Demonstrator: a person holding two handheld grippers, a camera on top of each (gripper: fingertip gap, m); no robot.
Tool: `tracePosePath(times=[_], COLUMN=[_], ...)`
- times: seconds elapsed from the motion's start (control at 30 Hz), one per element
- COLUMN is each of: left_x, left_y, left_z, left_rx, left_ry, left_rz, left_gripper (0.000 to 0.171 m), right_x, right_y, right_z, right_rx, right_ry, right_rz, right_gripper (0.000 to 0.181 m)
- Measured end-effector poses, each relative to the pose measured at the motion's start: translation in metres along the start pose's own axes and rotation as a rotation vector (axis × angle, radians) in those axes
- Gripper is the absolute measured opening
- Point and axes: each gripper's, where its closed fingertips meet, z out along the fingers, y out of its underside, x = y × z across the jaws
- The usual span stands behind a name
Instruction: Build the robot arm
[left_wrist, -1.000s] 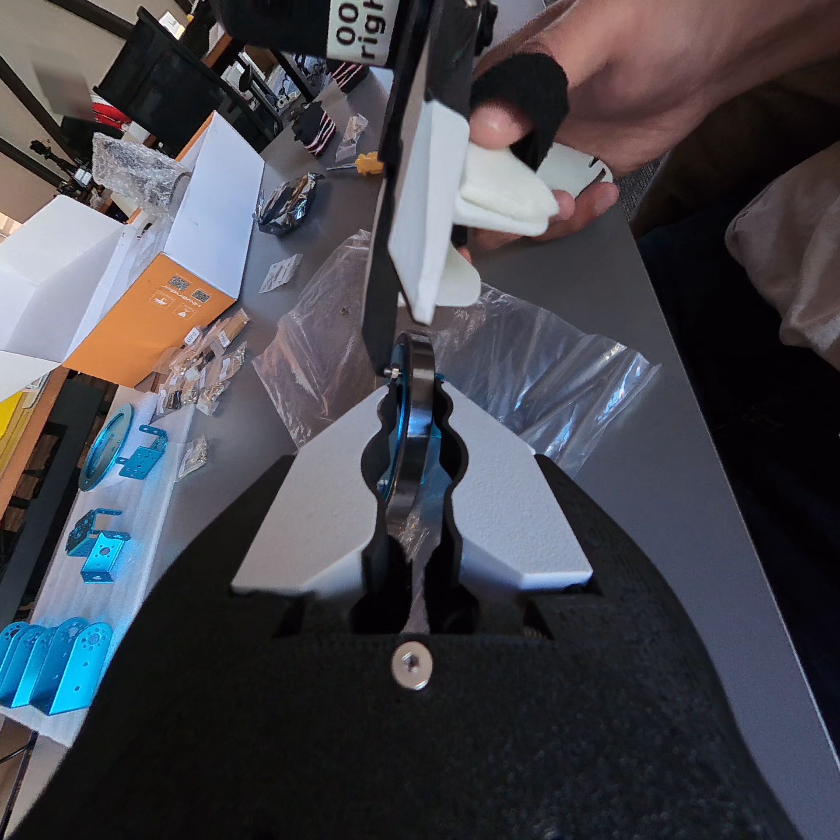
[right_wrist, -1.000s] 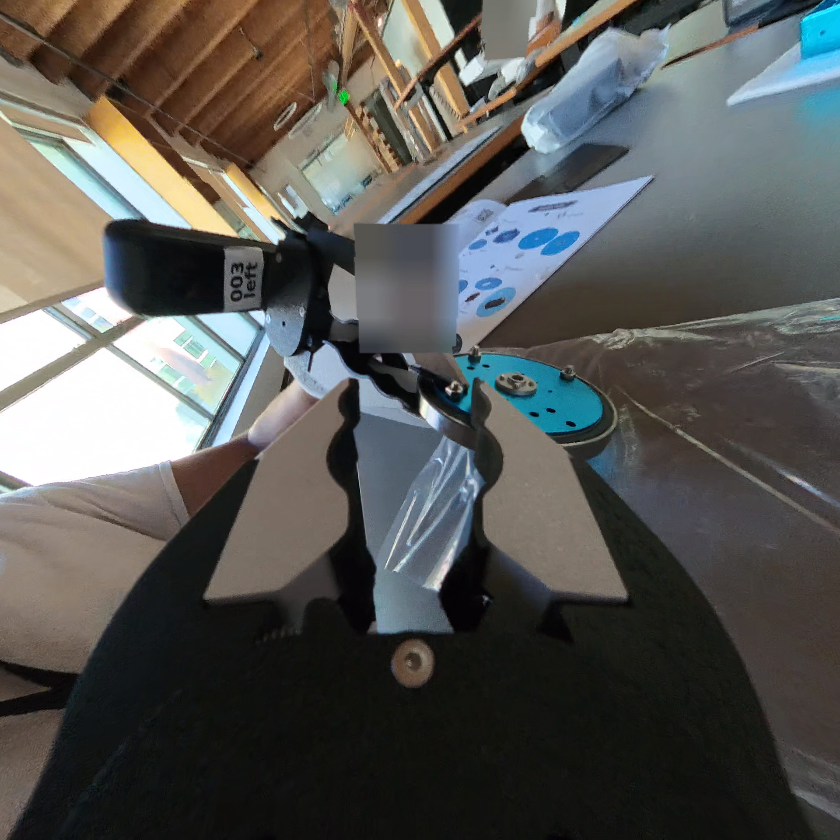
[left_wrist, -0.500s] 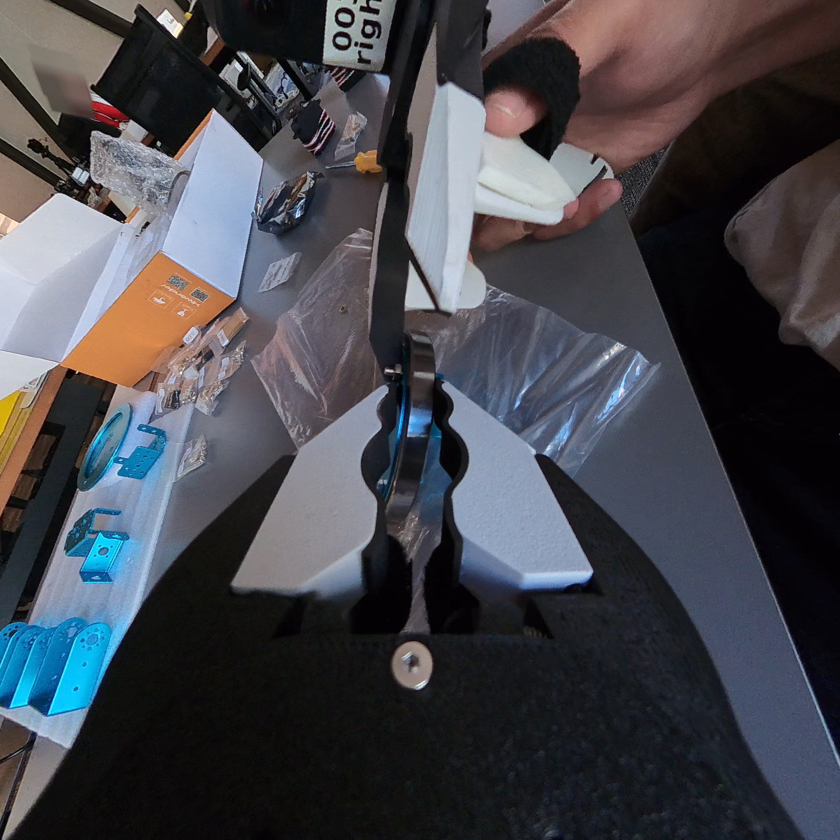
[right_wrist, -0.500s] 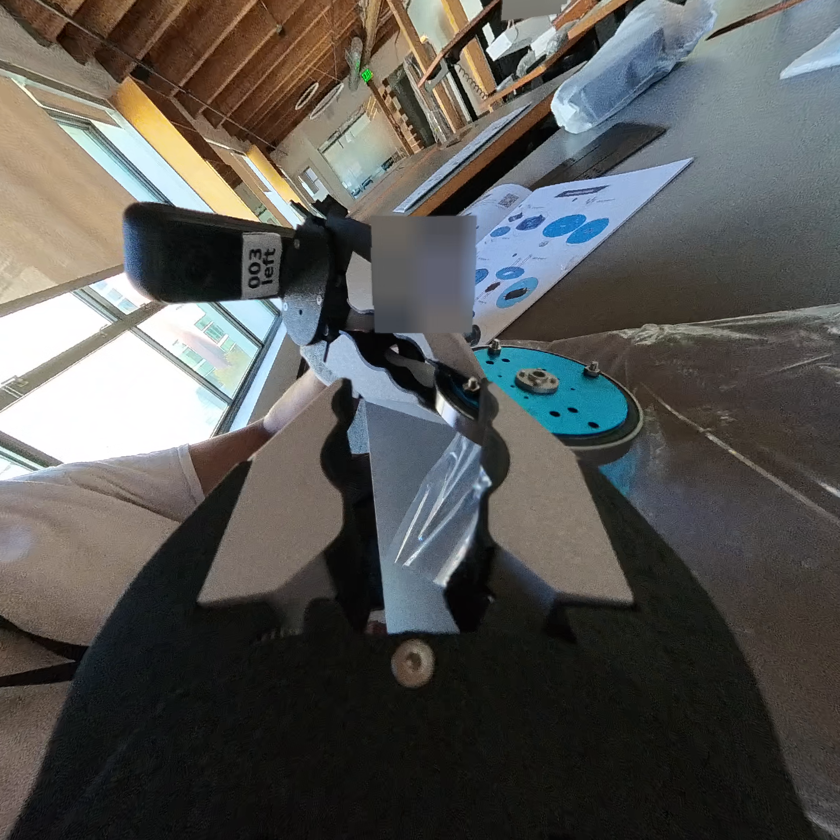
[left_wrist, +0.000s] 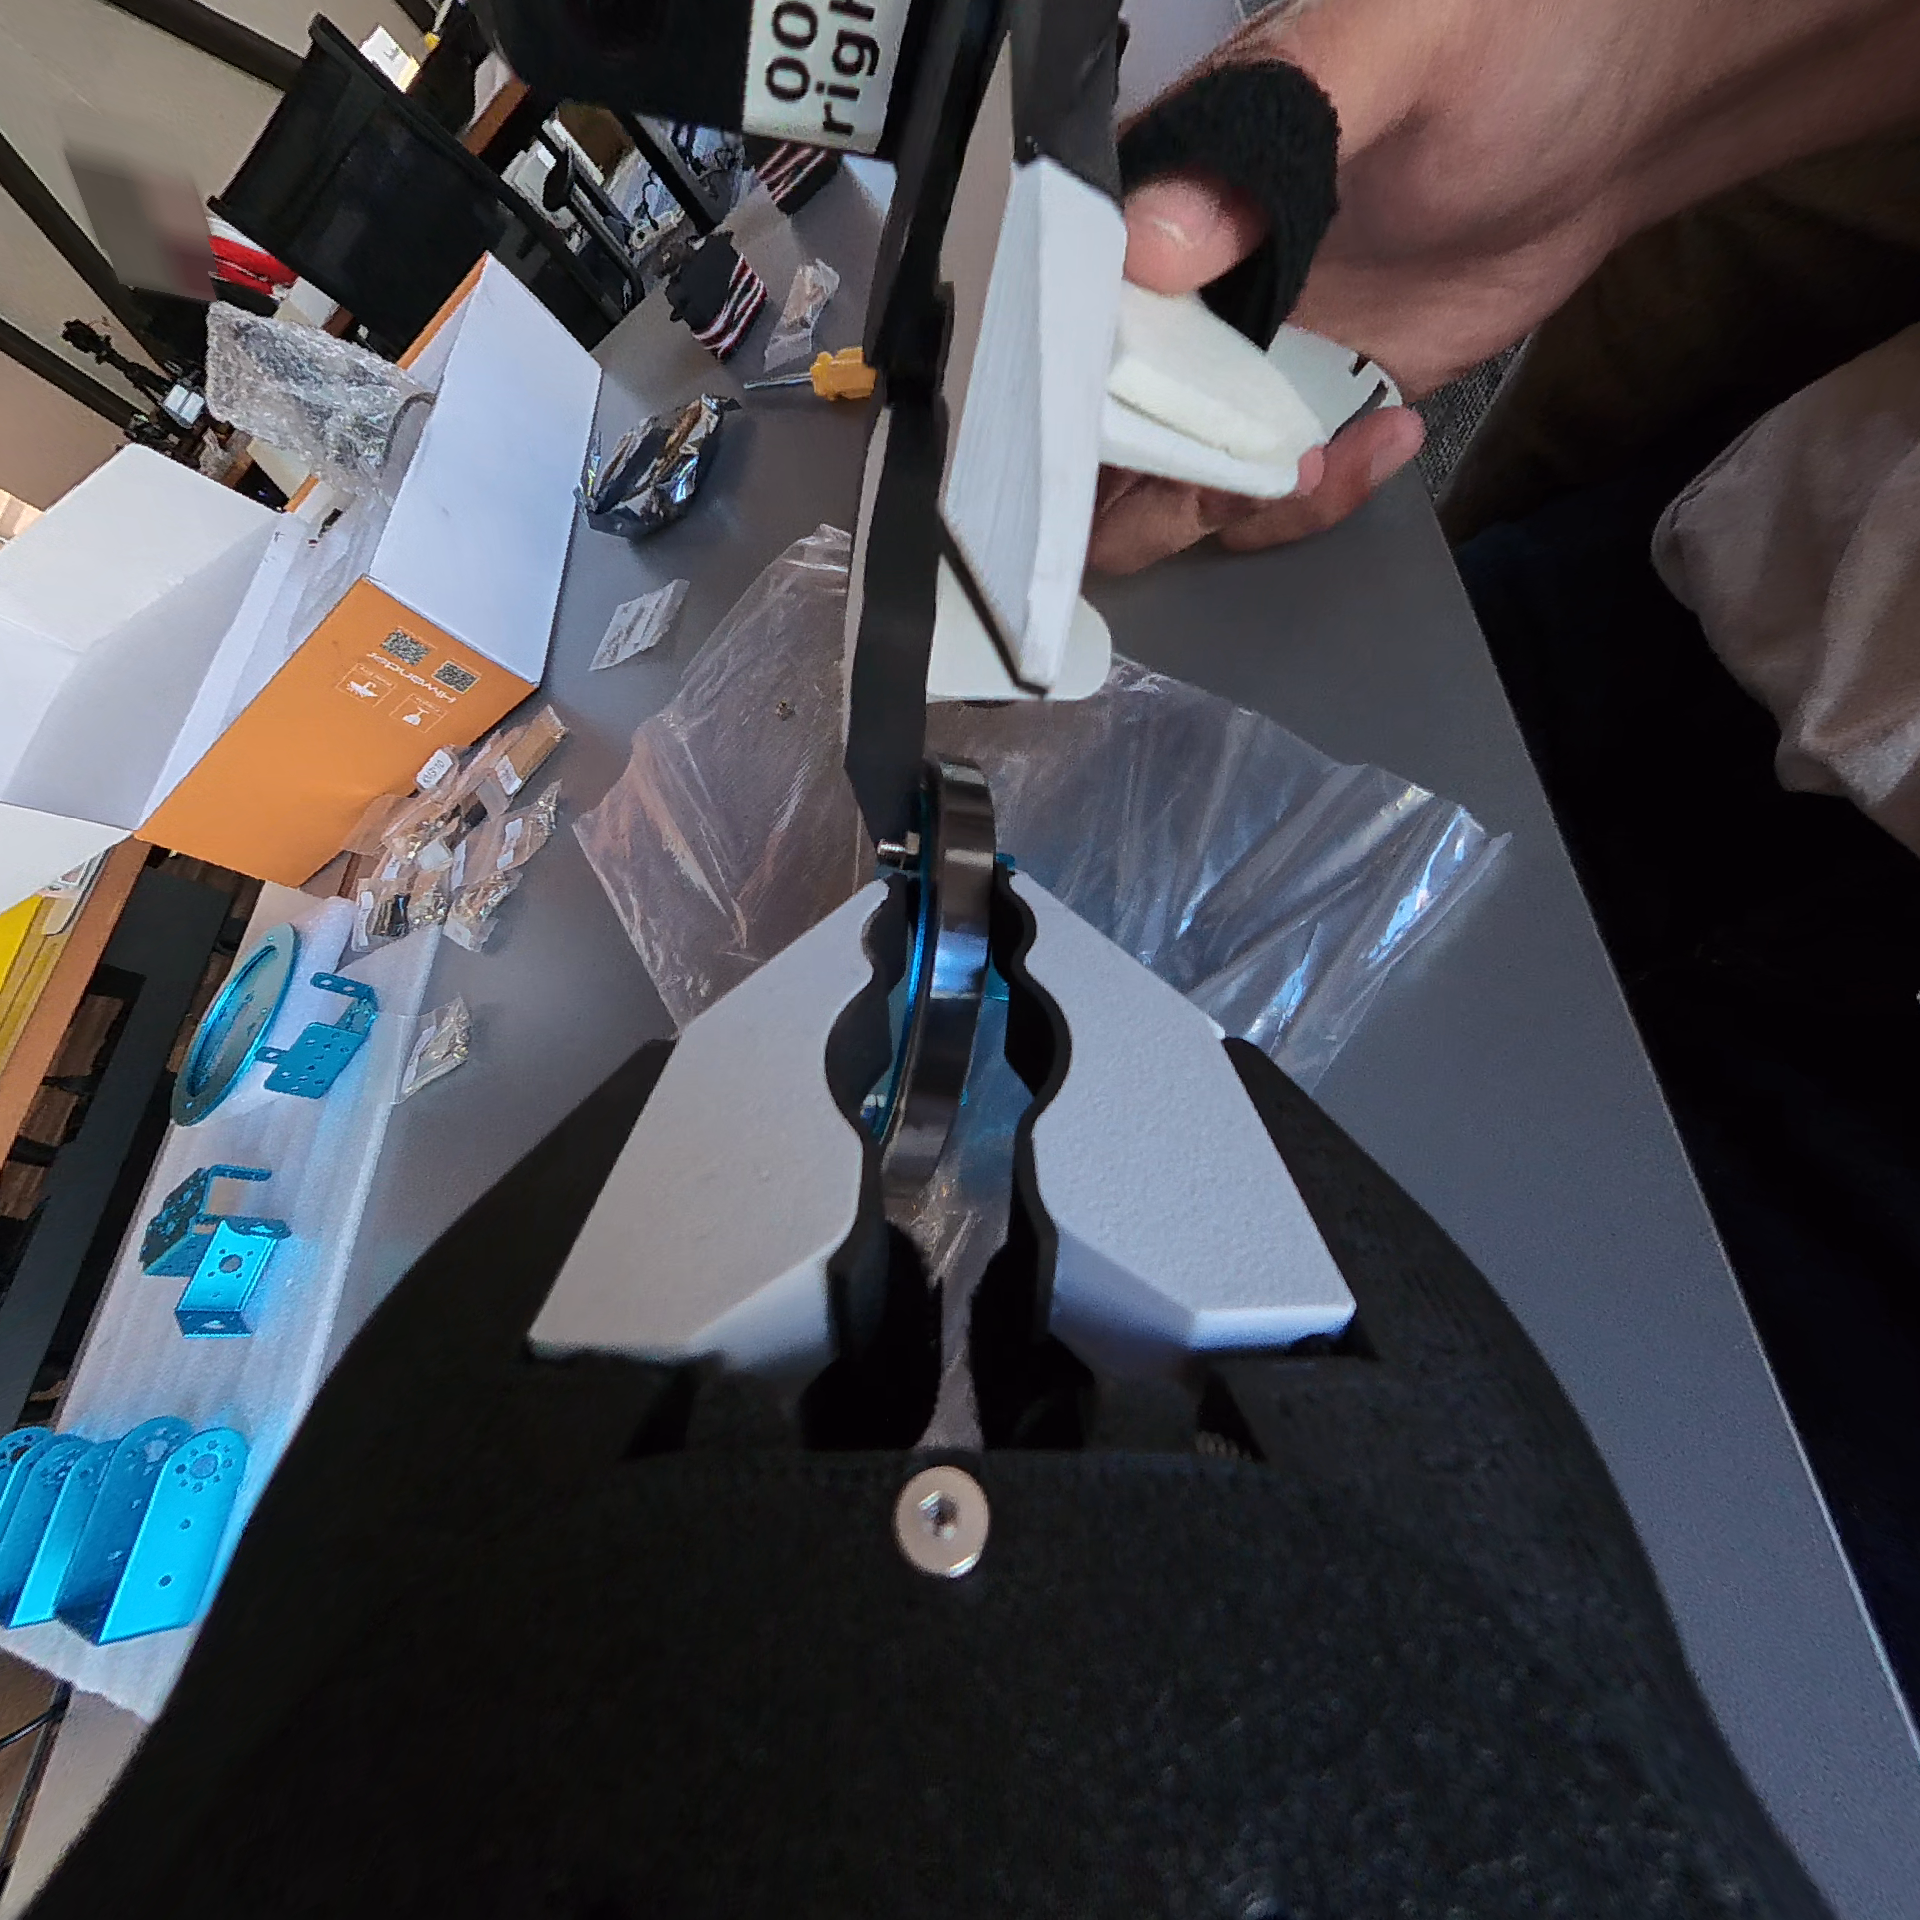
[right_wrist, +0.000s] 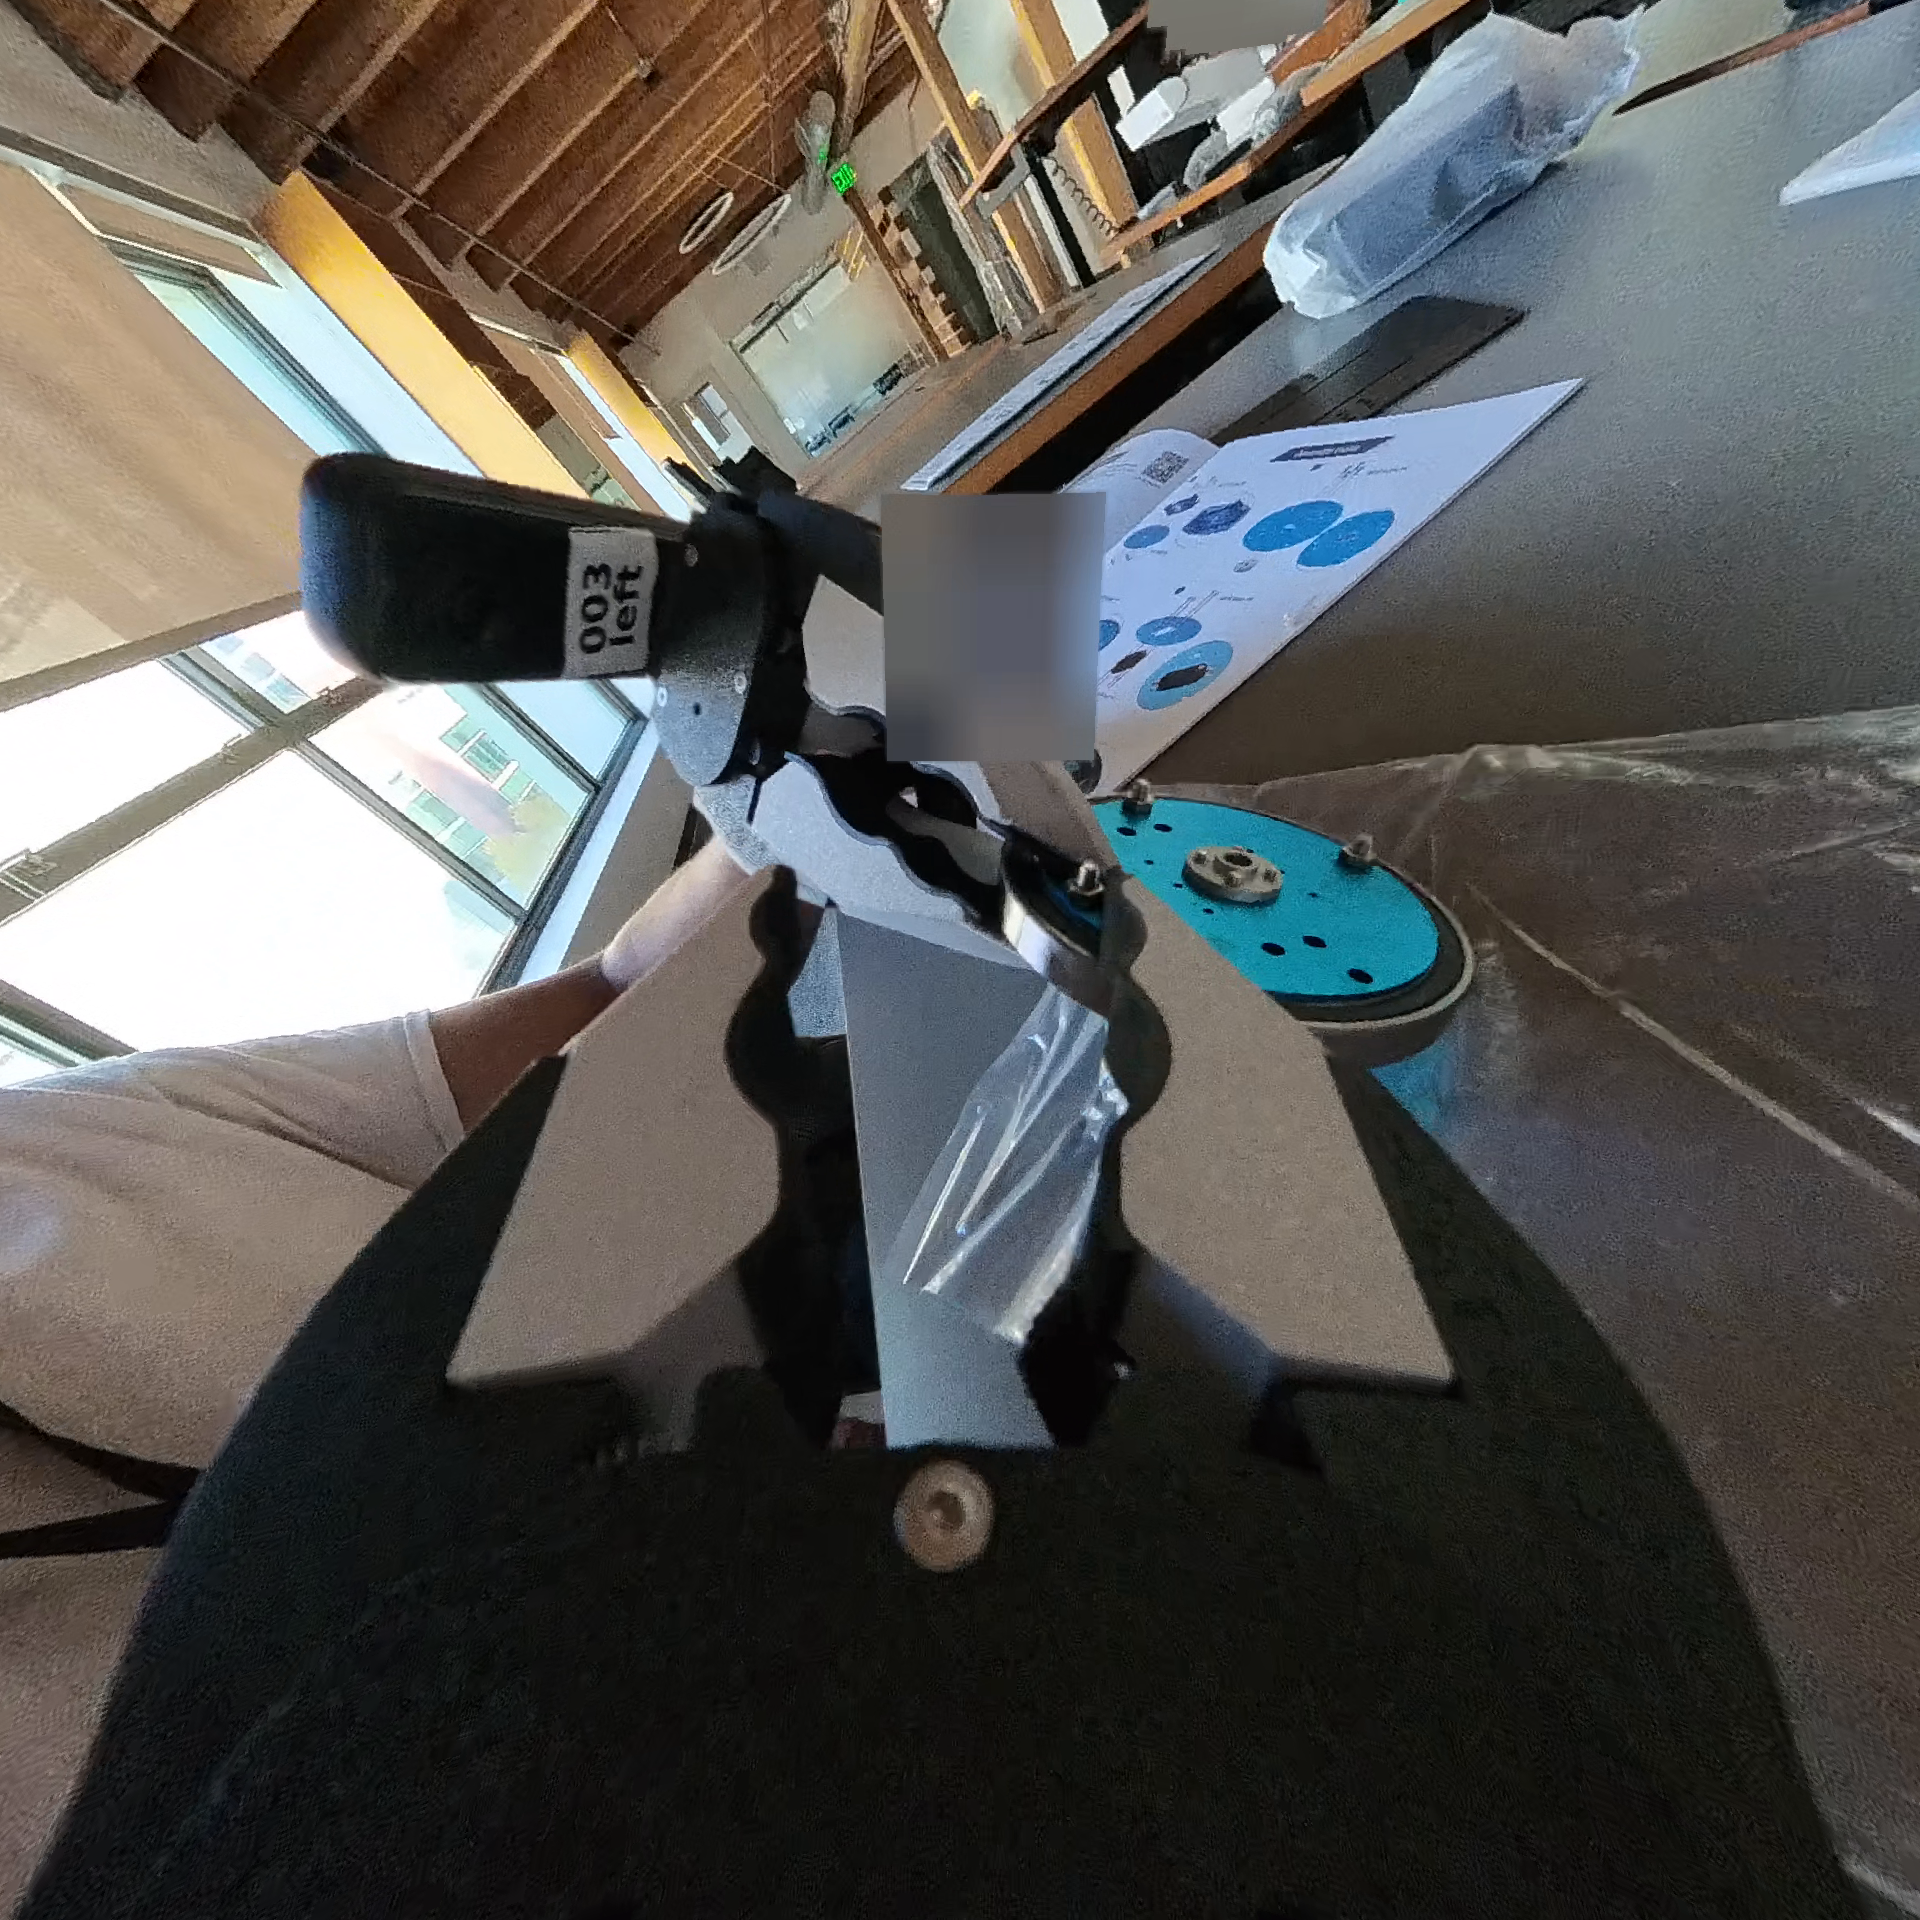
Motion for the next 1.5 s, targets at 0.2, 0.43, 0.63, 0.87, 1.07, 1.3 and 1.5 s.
tracePosePath(times=[0.2,0.43,0.63,0.87,1.07,1.3,1.5], left_x=[0.0,-0.003,-0.018,-0.038,-0.044,-0.053,-0.058], left_y=[-0.003,0.004,0.003,0.008,0.014,0.022,0.029], left_z=[-0.002,-0.001,-0.008,-0.018,-0.023,-0.029,-0.033], left_rx=[0.015,-0.021,0.038,0.142,0.18,0.208,0.2], left_ry=[0.006,-0.017,-0.007,0.074,0.126,0.154,0.158], left_rz=[-0.01,0.001,-0.164,-0.417,-0.525,-0.631,-0.665], left_gripper=[0.015,0.015,0.014,0.014,0.015,0.014,0.014], right_x=[-0.004,-0.017,0.022,0.057,0.083,0.081,0.077], right_y=[-0.002,-0.024,-0.02,-0.007,0.008,-0.003,-0.012], right_z=[-0.002,-0.024,-0.038,-0.024,-0.015,0.003,0.014], right_rx=[0.011,0.155,-0.066,-0.435,-0.564,-0.504,-0.443], right_ry=[-0.025,-0.104,0.073,0.099,0.045,-0.071,-0.155], right_rz=[-0.001,0.005,-0.221,-0.681,-0.75,-0.754,-0.724], right_gripper=[0.058,0.017,0.026,0.05,0.062,0.053,0.033])
